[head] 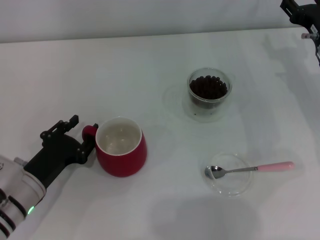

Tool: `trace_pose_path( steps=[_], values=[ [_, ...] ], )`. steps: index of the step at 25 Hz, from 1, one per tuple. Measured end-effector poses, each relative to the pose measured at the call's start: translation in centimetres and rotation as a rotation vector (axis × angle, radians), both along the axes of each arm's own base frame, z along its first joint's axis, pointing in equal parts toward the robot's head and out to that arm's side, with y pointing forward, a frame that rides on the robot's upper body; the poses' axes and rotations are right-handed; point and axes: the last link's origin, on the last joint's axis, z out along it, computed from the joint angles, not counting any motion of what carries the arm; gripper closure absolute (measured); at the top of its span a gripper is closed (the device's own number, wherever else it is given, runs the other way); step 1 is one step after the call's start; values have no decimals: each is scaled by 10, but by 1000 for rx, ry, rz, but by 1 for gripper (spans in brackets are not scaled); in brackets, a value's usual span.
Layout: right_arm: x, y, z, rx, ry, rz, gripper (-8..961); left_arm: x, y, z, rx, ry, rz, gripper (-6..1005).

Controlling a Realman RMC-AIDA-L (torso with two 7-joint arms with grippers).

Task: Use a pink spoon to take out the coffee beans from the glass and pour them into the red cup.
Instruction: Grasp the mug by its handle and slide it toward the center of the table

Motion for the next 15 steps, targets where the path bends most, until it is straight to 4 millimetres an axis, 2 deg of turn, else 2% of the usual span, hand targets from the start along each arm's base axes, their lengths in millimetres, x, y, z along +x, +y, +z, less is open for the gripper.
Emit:
trace_pose_path(
  steps=[3,7,15],
  values=[
    [0,0,1,1,-1,0,84,-3,-5,1,4,-5,11,421],
    [1,0,1,1,-2,-1,85,-6,-8,1,8,-12,22,340],
    [4,-1,-1,-7,-1,-16,84,-20,-37,17,106,-94,69,198]
  ],
)
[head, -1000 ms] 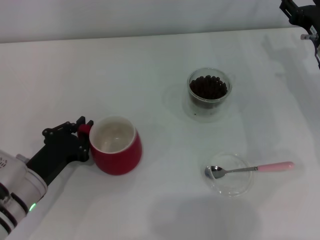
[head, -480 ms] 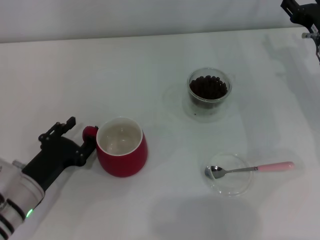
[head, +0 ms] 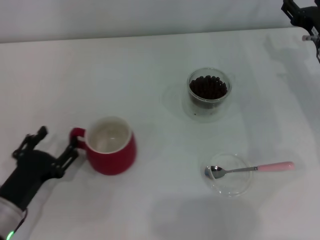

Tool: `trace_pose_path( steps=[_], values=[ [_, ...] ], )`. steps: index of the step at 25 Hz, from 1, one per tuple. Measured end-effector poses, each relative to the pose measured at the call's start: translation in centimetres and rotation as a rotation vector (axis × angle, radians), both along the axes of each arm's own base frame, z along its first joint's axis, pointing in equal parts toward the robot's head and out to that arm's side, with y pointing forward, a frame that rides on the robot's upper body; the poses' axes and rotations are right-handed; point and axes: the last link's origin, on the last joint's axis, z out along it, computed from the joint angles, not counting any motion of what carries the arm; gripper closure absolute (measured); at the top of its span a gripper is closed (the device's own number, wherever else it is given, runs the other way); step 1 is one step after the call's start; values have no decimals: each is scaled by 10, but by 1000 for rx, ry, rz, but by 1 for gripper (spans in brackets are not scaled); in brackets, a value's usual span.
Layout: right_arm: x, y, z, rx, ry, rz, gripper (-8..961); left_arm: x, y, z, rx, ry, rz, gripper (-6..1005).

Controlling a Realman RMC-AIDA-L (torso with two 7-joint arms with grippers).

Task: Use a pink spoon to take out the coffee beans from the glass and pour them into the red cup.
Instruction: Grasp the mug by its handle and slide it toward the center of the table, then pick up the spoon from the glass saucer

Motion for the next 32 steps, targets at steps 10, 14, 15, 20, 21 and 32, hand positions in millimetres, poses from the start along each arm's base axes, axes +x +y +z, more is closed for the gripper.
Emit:
trace_pose_path(
  steps=[10,14,15,20,21,32],
  values=[
    [7,-7,-3,-13,38,-19,85,-12,-9,22,101,-26,3,199],
    [7,-7,-2,-10,53,-15,85,-7,-1,21,81,-13,-25,121],
    [7,-7,-2,-10,55,-15,85,-7,-1,21,81,-13,-25,121],
    [15,-15,-3,-13,101,-32,85,-13,-13,30,150,-47,4,124],
    [17,-18,-4,-17,118,-29,85,-18,-18,37,189,-55,25,125],
    [58,-116,9,-48,610,70,85,-48,-10,82,459,-155,219,130]
  ],
)
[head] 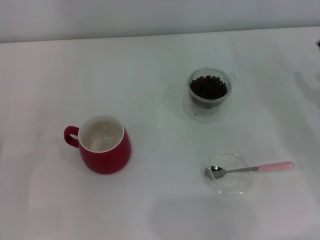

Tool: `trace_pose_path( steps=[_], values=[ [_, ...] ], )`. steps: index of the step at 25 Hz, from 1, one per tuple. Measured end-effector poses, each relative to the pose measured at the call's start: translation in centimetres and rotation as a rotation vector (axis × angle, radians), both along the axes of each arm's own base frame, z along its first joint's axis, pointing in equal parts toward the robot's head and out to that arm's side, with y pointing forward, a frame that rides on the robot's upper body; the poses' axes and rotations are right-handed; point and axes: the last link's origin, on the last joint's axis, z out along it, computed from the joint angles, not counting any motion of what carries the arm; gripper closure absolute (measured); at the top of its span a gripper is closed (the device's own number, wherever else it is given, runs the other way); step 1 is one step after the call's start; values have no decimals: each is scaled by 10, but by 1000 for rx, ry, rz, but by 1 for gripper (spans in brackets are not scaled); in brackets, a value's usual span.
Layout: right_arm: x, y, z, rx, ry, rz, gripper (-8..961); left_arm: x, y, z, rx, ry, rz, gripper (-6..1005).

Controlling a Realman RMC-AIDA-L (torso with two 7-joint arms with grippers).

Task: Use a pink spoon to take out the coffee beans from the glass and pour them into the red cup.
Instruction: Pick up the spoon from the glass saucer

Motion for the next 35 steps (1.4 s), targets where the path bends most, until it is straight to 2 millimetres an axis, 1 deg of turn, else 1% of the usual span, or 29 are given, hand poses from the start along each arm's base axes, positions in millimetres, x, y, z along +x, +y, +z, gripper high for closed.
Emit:
trace_pose_path(
  steps=[3,4,6,10,13,15,17,23,27,32,35],
  values=[
    [7,-36,-2,-5,122,19,84,5,13,1,8,1,-13,132],
    [8,-49,-6,-20,154,24,84,6,17,1,5,1,-15,132],
    [8,-67,-15,-55,205,36,84,7,22,1,1,2,-15,133],
    [8,-101,-34,-122,276,29,84,6,33,0,-13,5,13,135],
    [9,-124,-40,-167,302,27,84,10,43,-4,-38,6,9,135],
    [8,-133,-43,-197,314,31,84,11,44,-5,-44,4,4,135],
    [8,-138,-46,-224,319,29,84,11,43,-5,-43,3,5,135],
    [4,-146,-57,-311,333,40,133,11,39,-8,-47,-8,5,135],
    [-2,-145,-69,-395,329,68,142,14,39,-10,-47,-19,-1,135],
    [-11,-139,-76,-445,322,114,176,17,43,-10,-47,-21,-12,135],
    [-11,-136,-82,-489,317,112,199,20,44,-12,-46,-31,-20,135]
  ],
)
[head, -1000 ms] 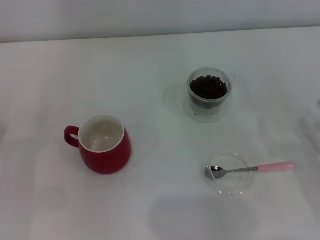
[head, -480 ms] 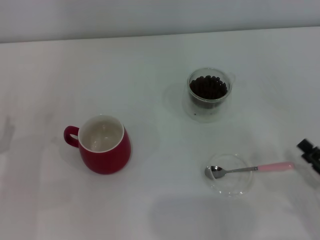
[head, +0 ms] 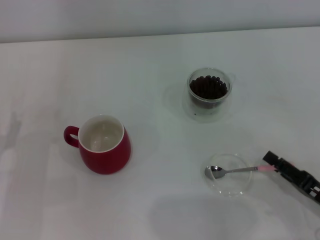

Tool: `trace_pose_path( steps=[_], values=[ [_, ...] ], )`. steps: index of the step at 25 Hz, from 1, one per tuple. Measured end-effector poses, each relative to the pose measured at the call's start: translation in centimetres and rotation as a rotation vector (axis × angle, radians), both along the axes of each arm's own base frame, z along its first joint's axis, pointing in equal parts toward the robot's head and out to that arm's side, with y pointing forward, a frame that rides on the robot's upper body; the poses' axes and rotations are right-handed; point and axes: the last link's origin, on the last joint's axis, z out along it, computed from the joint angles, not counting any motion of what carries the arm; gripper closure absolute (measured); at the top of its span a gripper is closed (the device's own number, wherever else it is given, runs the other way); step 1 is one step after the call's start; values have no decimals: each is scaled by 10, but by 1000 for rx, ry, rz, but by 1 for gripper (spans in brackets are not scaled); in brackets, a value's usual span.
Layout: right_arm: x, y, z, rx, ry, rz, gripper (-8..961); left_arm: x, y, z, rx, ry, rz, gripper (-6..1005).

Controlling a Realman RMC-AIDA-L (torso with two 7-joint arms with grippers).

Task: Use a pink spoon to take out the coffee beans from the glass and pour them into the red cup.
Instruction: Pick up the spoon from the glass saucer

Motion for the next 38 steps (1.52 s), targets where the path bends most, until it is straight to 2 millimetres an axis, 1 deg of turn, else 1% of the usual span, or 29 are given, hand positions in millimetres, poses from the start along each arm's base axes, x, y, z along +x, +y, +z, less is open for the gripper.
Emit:
trace_pose_path(
  steps=[5,9,14,17,28,34,38],
  values=[
    [0,6,-7,-52,-7,-3,239,2,1,-1,-1,-6,-3,135],
    [1,6,-6,-50,-4,-15,270,2,1,-2,-3,-5,-2,135],
    [3,5,-3,-46,-3,-21,510,2,1,-2,-4,-9,-1,135],
    [4,5,-2,-47,1,-23,532,2,1,-2,-4,-10,-1,135],
    [2,4,-1,-57,20,-17,659,2,1,-2,-4,-13,-2,135],
    [-1,5,4,-44,34,8,799,2,1,-3,-4,-15,-1,135],
    [0,6,14,-30,49,20,801,2,0,-3,-4,-15,2,135]
  ],
)
